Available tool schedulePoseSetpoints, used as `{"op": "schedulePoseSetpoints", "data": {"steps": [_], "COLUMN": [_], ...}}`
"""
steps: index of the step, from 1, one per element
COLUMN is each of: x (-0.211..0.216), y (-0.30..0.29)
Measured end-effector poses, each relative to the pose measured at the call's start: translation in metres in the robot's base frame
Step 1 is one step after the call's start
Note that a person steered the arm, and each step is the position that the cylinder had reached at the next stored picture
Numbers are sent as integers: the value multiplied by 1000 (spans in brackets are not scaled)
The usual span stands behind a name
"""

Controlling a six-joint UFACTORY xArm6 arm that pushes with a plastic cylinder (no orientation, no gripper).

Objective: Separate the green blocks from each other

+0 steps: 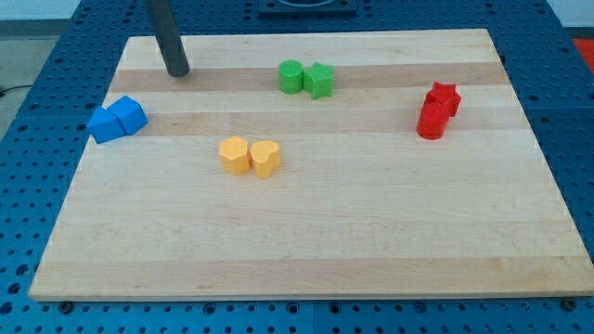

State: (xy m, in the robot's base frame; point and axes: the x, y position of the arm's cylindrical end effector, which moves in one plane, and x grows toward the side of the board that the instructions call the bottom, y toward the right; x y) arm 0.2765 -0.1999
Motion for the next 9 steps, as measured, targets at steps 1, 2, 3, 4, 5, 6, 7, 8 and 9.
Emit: {"op": "schedulePoseSetpoints", "data": {"steps": [1, 2, 3, 4, 5, 6, 7, 8, 9], "x": [0, 0, 9, 33, 41, 41, 41, 48, 49], "y": [0, 0, 9, 33, 60, 68, 71, 74, 127]}}
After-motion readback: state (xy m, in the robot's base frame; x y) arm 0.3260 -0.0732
